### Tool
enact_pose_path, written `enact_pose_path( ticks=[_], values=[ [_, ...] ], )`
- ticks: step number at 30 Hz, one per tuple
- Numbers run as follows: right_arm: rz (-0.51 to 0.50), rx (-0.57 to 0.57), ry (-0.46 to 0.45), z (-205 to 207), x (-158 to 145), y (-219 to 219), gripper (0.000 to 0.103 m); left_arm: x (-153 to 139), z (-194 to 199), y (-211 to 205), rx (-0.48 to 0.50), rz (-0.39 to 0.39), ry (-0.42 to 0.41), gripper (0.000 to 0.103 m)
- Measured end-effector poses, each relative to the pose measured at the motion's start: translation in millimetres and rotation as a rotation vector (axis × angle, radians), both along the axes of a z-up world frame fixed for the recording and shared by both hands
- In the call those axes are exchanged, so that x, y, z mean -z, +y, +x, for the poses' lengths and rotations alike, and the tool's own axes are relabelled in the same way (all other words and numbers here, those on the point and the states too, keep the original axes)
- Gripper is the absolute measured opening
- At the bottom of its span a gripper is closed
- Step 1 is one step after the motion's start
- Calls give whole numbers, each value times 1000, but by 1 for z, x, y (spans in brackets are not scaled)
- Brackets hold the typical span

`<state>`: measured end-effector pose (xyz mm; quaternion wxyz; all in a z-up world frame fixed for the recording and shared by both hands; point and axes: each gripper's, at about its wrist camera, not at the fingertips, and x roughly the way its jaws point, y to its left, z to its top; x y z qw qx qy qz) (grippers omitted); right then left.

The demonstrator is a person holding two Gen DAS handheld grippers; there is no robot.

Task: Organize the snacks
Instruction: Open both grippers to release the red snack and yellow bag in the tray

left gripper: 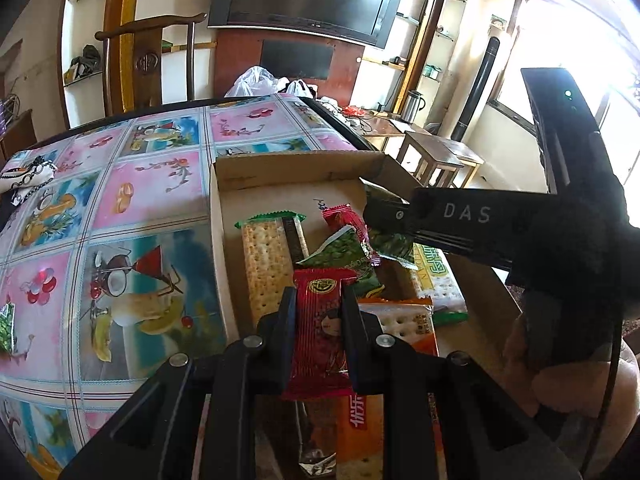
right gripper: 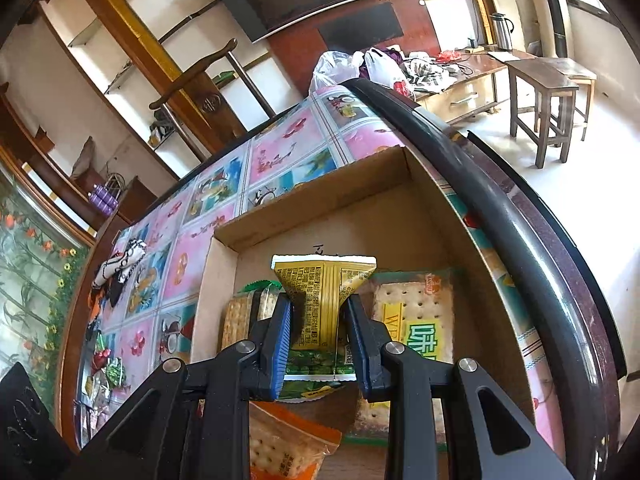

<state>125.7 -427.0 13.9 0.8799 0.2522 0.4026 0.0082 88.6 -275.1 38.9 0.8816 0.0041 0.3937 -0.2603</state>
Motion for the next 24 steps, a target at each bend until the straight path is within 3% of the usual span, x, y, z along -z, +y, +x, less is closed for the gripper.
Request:
enact_pose_path(
  ticks=[16, 20, 24],
  values=[
    [12, 9, 10, 1, 3, 0, 31, -1, -1, 1, -1, -11, 2, 21],
    [20, 11, 7, 1, 3, 1, 31, -1, -2, 2, -5, -13, -2, 33],
    [22, 16, -6, -2, 0, 0, 31, -3, -3, 1, 0, -21, -9, 33]
  ],
)
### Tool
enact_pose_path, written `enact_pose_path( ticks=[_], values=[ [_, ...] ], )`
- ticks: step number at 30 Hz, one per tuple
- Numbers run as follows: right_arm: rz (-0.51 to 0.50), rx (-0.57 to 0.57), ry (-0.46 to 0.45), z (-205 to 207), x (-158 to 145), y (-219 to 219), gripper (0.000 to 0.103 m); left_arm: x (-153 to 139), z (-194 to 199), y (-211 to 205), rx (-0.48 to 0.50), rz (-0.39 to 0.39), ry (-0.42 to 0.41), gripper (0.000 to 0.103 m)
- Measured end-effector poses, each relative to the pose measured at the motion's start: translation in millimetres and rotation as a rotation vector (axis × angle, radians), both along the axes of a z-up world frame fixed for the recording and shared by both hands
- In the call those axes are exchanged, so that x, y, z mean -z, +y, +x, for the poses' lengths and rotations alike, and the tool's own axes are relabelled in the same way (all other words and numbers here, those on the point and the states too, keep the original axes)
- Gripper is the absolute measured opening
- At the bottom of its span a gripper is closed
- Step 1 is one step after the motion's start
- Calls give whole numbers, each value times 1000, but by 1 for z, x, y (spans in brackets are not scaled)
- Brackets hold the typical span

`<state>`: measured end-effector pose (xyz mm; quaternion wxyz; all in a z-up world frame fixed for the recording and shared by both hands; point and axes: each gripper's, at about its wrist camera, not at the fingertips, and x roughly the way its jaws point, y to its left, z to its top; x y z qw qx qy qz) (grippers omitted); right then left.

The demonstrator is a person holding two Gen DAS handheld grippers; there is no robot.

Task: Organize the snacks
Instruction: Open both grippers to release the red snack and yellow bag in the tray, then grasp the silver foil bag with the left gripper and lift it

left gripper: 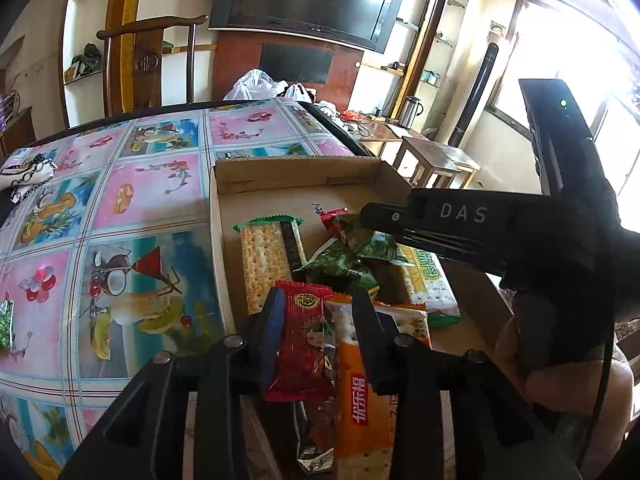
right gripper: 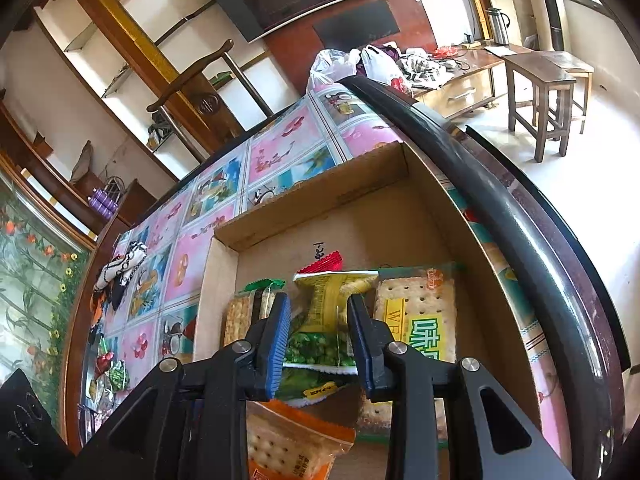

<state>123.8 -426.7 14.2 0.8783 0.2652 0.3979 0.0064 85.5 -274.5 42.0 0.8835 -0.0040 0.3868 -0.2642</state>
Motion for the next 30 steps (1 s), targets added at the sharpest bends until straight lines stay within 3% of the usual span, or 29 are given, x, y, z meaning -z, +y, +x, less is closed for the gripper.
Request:
enact_pose_path(
  ticks=[8, 17, 23, 27, 30],
  values=[
    [10, -4, -53, -6, -12, 2, 32, -13, -3, 7, -8, -31, -12, 34],
    [-37, -88, -108, -9, -25, 31, 34, -29, -7, 40, -65, -38, -19, 38],
    [-57, -110, -116, -10, -27, 40, 35, -31, -7, 87, -135, -30, -3, 39],
    [-71, -115, -116, -10, -26, 44, 39, -27, -8, 130, -220, 23, -3, 39],
    [-82, -121, -116, -9, -26, 46, 41, -23, -6, 166, -322, 85, 6, 45]
  ],
)
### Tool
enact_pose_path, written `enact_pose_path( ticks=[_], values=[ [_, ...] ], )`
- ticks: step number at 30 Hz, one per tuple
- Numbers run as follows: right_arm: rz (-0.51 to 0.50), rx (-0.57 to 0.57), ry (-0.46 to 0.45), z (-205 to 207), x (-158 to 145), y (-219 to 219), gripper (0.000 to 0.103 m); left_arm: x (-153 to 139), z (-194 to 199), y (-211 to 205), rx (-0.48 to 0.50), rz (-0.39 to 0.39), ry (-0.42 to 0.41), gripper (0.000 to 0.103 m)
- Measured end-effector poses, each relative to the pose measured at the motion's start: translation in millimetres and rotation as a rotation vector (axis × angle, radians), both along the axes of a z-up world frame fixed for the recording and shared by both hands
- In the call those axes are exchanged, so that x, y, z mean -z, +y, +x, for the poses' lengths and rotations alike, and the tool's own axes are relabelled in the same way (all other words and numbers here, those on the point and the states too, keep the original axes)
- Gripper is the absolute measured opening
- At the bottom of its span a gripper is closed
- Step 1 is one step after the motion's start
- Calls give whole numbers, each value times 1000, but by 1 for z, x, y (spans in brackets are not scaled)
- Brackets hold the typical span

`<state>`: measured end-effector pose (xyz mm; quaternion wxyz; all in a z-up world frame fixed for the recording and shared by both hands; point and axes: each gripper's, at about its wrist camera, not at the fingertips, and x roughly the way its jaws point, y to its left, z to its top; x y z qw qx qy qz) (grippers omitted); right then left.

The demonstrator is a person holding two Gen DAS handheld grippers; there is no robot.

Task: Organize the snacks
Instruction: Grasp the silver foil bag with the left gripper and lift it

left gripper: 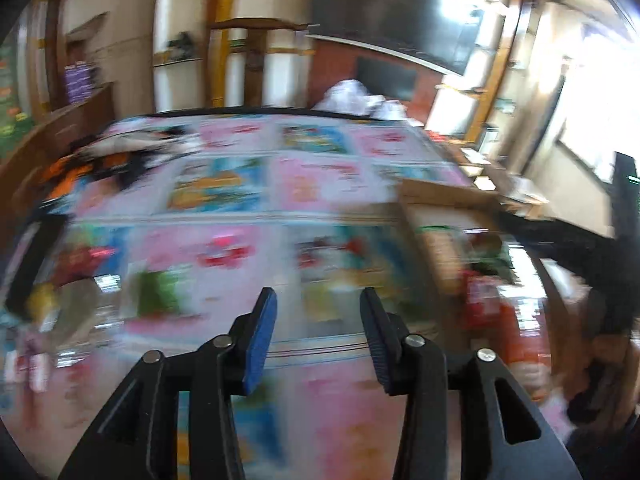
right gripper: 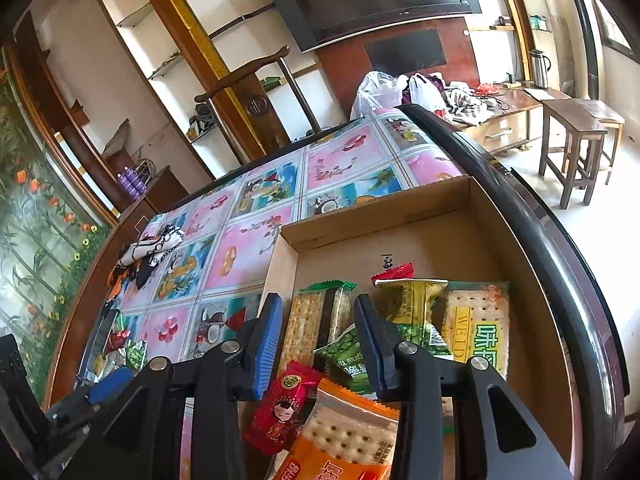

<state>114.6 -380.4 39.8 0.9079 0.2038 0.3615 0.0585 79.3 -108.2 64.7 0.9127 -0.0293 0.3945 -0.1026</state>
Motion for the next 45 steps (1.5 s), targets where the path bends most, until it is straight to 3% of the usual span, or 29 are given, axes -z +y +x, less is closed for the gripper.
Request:
enact_pose_path(
  ticks=[8, 11, 12, 17, 21, 25, 27, 29, 34, 40, 45],
  values=[
    [-30, -7, 20, 3, 7, 8, 42, 20, 22, 115, -366, 14, 148, 47],
    [-35, -10, 23, 4, 8, 10, 42, 27, 25, 135, -419, 12, 183, 49],
    [-36, -12, 22, 4, 8, 10, 42, 30, 27, 140, -434, 23, 193, 54],
    [-35, -13, 21, 4, 8, 11, 45, 38, 33, 140, -446, 45, 217, 63],
    [-32, -14, 17, 4, 8, 12, 45, 43, 38, 137, -446, 62, 223, 65],
    [-35, -18, 17, 3, 7, 12, 45, 55, 48, 143, -438, 40, 261, 65],
    [-37, -21, 12, 2, 6, 13, 45, 55, 50, 144, -451, 59, 240, 65],
    [-40, -27, 7, 2, 5, 15, 45, 56, 51, 145, -451, 64, 234, 58],
    [-43, -41, -11, 1, 2, 20, 45, 54, 49, 147, -451, 51, 232, 58],
    [-35, -105, -66, -5, -9, 41, 48, 27, 37, 151, -453, 3, 132, 58],
    [59, -298, -12, 2, -5, 99, 50, 9, 31, 152, -444, -10, 72, 58]
  ],
)
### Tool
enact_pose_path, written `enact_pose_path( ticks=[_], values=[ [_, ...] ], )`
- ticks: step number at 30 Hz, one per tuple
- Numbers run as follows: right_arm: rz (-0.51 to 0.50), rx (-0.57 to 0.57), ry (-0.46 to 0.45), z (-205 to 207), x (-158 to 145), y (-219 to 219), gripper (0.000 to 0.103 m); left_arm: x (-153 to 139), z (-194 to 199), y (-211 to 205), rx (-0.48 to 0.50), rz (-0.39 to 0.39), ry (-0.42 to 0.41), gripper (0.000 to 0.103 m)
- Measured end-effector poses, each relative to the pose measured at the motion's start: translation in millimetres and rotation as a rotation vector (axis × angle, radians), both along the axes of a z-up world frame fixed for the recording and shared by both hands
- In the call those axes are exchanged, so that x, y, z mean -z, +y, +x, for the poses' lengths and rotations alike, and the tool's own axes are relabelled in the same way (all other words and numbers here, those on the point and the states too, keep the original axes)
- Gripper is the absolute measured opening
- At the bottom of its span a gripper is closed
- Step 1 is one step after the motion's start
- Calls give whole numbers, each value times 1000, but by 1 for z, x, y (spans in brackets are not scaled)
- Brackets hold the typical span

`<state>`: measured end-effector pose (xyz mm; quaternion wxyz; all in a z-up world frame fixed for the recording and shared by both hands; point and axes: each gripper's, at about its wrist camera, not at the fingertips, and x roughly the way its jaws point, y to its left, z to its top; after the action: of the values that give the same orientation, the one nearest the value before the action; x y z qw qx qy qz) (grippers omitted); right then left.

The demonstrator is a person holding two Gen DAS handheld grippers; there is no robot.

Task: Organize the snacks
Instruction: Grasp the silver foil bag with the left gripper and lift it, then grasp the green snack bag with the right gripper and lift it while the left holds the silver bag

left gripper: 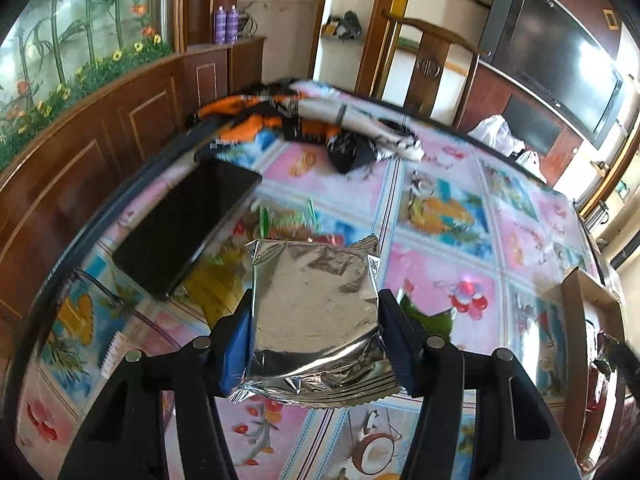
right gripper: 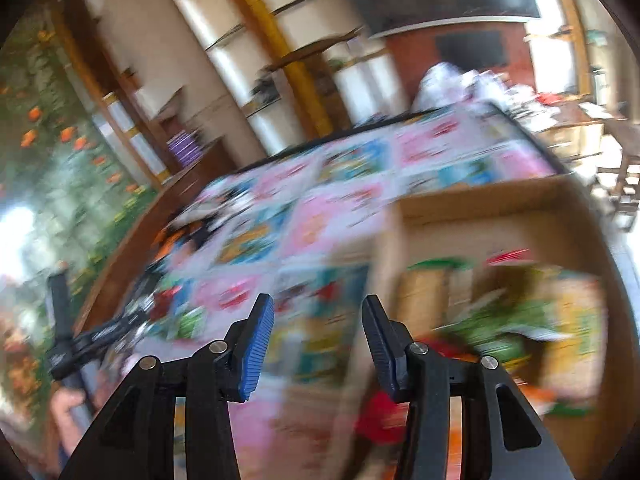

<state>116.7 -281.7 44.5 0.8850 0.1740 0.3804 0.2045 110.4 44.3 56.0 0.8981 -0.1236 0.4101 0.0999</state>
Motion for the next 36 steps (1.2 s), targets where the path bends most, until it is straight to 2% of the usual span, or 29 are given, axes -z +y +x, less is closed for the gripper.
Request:
enact_pose_path(
  ticks=[3, 9, 16, 22, 24, 26, 32, 33, 34, 35, 36],
  values=[
    [7, -102, 48, 13, 6, 50, 50, -6, -2, 2, 20, -31, -17, 58],
    [-33, -233, 101, 54, 18, 143, 50, -12, -8, 7, 22, -75, -46, 58],
    [-82, -337, 111, 92, 35, 218, 50, -12, -7, 18, 0, -98, -44, 58],
    [-106, -395, 149, 88, 49, 226, 50, -15, -10, 21, -5, -107, -56, 58],
    [-108, -405, 147, 80, 48, 222, 53, -15, -11, 21, -7, -101, -57, 58],
    [-119, -419, 135, 71, 48, 219, 63, -15, -11, 21, -7, -105, -56, 58],
    [-288, -397, 65, 50, 50, 222, 64, -13, -10, 17, -1, -89, -50, 58],
    [-325, -379, 50, 47, 53, 223, 62, -13, -10, 17, 3, -88, -50, 58],
    [-339, -373, 44, 46, 54, 222, 47, -14, -10, 16, 6, -86, -52, 58],
    [-349, -369, 44, 45, 55, 221, 39, -14, -10, 14, 9, -81, -52, 58],
    [-352, -347, 26, 42, 54, 216, 38, -14, -10, 13, 16, -77, -54, 58]
  ],
)
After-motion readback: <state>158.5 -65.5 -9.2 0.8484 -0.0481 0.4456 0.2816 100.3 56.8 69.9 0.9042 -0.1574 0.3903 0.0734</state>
